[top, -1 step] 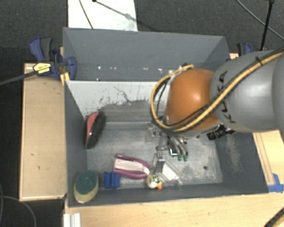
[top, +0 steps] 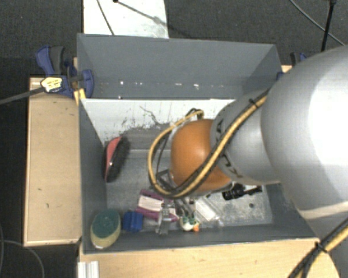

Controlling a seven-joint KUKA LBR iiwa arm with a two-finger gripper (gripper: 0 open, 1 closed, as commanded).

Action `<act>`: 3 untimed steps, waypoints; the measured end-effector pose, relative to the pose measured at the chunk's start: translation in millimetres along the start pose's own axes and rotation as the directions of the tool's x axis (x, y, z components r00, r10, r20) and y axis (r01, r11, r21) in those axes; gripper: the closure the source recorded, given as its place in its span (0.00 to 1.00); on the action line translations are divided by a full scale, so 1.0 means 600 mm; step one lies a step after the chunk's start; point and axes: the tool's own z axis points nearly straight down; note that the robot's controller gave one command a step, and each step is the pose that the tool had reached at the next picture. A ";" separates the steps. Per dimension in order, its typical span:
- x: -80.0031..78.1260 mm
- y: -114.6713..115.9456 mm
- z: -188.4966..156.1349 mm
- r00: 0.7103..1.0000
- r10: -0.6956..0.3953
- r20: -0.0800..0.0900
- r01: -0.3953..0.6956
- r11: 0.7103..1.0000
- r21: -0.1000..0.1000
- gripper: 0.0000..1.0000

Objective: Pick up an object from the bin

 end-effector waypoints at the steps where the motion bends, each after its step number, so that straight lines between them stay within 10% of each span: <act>1: 0.008 -0.006 -0.058 0.998 -0.058 0.009 0.058 0.998 0.000 0.00; 3: 0.005 -0.012 -0.003 0.986 0.169 0.001 -0.169 0.986 0.002 0.00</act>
Offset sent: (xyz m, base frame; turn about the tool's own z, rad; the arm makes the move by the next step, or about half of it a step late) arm -0.0061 -0.0040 0.0332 -0.0585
